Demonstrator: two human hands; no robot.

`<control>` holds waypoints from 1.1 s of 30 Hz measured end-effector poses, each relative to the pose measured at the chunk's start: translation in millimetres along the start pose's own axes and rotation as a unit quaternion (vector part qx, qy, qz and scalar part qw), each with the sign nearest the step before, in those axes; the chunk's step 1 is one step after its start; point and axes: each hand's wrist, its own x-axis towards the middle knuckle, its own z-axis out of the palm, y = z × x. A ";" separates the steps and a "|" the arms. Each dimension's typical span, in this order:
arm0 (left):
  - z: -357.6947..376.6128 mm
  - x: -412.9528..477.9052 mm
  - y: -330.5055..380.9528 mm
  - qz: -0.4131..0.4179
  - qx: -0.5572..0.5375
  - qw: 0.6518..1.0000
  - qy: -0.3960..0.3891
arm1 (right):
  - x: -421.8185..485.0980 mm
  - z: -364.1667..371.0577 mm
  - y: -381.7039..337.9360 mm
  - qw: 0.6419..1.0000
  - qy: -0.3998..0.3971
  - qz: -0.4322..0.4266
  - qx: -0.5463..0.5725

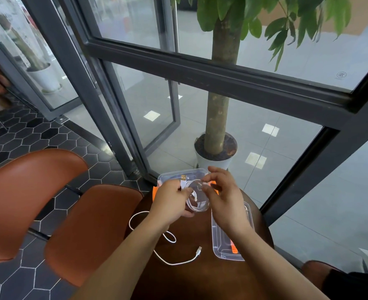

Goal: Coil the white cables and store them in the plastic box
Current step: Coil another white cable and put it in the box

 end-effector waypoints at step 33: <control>8.1 -5.8 -4.7 0.140 0.196 0.966 0.094 | 15.3 -35.3 -4.9 0.899 -0.241 0.202 0.305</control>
